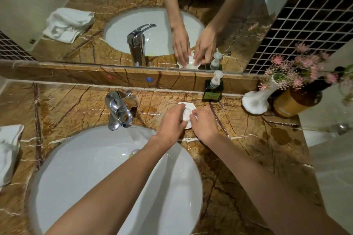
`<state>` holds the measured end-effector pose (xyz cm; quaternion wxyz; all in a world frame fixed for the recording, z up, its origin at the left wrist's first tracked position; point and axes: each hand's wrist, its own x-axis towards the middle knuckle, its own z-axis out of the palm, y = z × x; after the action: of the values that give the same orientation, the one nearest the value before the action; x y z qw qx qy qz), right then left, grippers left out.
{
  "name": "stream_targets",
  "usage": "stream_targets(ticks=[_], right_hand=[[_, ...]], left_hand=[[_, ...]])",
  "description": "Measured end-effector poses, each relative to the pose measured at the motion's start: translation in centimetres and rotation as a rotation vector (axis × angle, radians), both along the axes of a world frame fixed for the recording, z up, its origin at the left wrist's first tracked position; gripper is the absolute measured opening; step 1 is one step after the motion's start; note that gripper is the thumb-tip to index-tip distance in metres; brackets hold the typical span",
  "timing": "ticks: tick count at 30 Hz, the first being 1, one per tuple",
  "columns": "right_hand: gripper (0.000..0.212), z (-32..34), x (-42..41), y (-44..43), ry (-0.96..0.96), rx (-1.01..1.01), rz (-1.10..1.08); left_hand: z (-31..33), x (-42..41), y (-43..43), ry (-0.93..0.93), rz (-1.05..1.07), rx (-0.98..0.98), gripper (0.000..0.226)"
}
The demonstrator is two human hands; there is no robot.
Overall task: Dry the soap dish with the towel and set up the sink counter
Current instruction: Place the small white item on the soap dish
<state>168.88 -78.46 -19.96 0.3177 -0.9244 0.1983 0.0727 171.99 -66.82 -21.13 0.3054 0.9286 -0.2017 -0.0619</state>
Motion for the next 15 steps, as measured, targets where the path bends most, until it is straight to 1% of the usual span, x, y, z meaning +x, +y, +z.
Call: stream_targets(ticks=[3,11,15], right_hand=[[0.028,0.01,-0.11,0.06,-0.014,-0.026,-0.005],[0.027,0.04,-0.18,0.21,-0.011,-0.024,-0.033],[0.030,0.03,-0.53,0.67,-0.028,-0.007,-0.054]], left_hand=[[-0.04,0.09,-0.03,0.011,0.012,0.000,0.054],[-0.08,0.08,-0.19,0.027,0.023,0.007,0.048],[0.34,-0.17,-0.11,0.038,-0.012,0.027,0.055]])
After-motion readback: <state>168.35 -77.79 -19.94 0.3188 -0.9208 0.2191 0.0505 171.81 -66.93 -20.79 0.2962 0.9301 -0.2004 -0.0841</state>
